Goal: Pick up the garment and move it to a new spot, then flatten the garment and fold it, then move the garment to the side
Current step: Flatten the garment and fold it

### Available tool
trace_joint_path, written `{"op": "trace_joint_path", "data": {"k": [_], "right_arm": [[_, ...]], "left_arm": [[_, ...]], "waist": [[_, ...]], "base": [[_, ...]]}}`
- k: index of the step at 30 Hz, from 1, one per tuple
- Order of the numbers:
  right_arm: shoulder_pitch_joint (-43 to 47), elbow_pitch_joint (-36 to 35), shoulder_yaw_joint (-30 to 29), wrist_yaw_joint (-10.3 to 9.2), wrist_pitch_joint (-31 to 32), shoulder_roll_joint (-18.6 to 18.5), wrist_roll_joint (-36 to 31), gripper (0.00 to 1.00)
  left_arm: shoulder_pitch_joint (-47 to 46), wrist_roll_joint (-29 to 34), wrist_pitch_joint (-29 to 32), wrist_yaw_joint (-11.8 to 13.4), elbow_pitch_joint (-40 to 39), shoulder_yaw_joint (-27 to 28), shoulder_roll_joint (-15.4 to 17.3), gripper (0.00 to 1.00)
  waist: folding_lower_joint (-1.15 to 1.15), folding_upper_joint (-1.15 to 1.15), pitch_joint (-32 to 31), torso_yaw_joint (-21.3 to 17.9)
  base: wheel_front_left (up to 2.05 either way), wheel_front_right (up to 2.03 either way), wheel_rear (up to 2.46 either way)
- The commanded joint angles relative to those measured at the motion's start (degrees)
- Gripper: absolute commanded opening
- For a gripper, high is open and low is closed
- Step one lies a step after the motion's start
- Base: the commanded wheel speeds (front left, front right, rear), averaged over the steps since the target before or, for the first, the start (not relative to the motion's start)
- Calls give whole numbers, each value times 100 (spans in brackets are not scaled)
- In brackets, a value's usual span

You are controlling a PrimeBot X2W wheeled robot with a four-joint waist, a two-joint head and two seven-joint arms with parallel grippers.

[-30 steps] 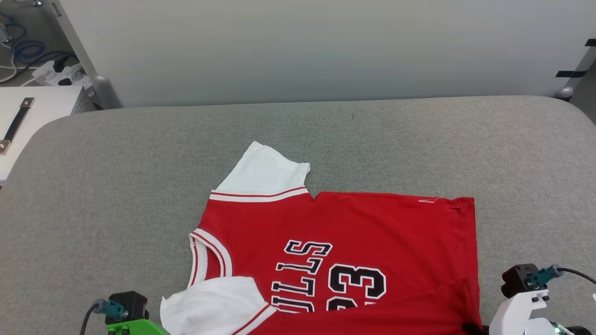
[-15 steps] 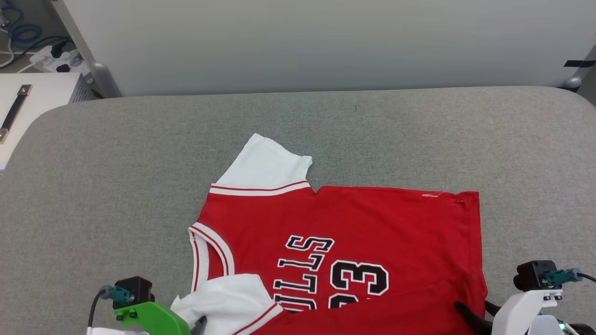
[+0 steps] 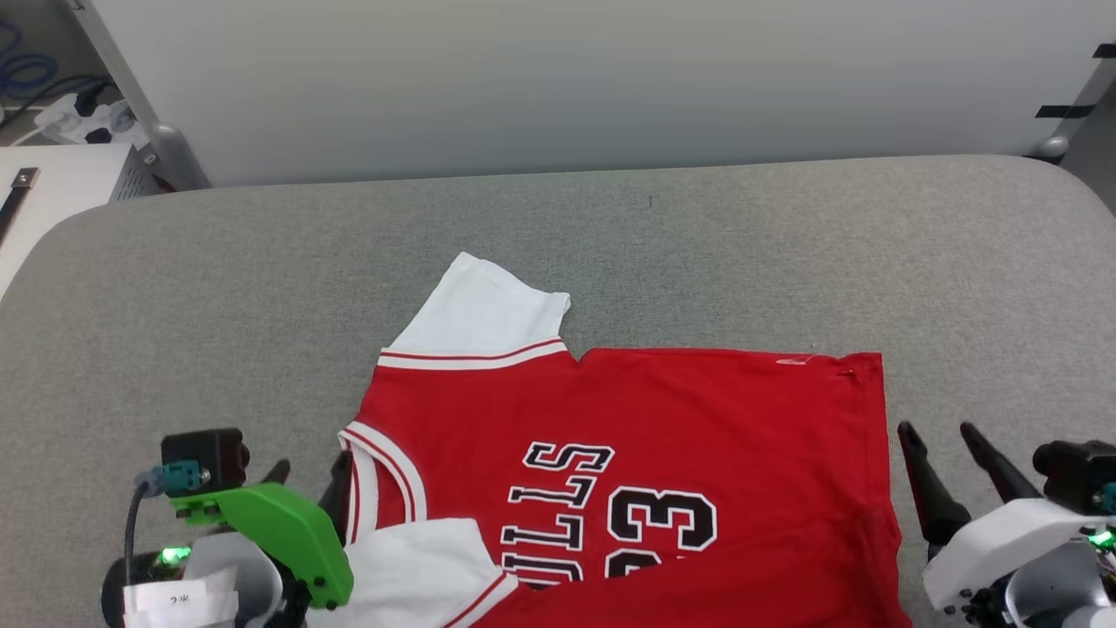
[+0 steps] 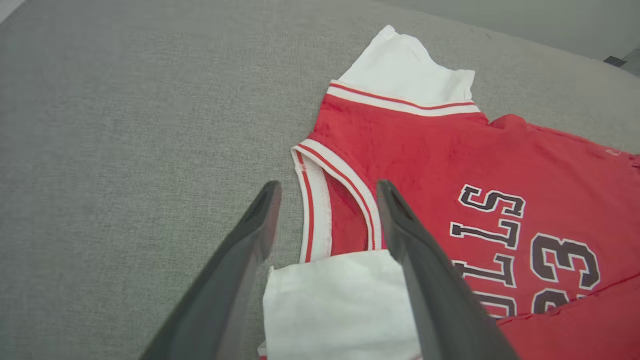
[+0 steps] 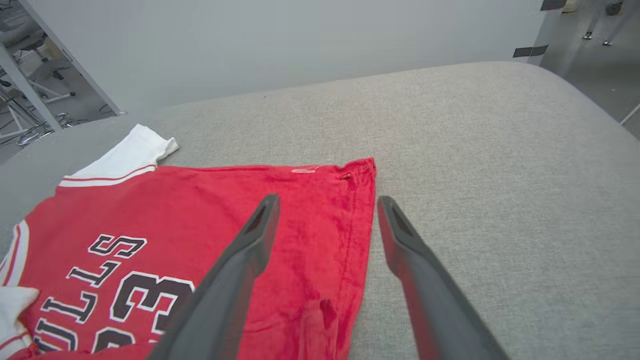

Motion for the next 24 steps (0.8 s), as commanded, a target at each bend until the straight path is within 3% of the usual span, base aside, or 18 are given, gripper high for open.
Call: {"op": "trace_joint_path", "data": {"k": [1, 8, 12, 18, 24], "right_arm": [[-155, -123, -41, -4, -149, 56, -79, 100], [-565, -632, -70, -4, -511, 137, -320, 100], [-855, -849, -18, -4, -665, 124, -359, 100], [-1232, -938, 70, -4, -924, 147, -304, 100], [-1461, -796, 205, -4, -1091, 159, -232, 100]], "left_arm": [[-198, 158, -135, 45, -32, 52, -10, 100], [-892, 503, -555, 106, -19, 156, -151, 100], [-1520, 620, -635, 7, 221, 183, -216, 100], [-2636, 655, -362, -403, 906, 69, -234, 100], [-3768, 399, 709, -1059, 1766, -191, -115, 100]], "waist": [[0, 0, 89, -66], [0, 0, 626, -312], [0, 0, 1064, -471], [0, 0, 1599, -742], [0, 0, 1997, -1018]], "base": [[0, 0, 0], [0, 0, 0], [0, 0, 0], [0, 0, 0], [0, 0, 0]]}}
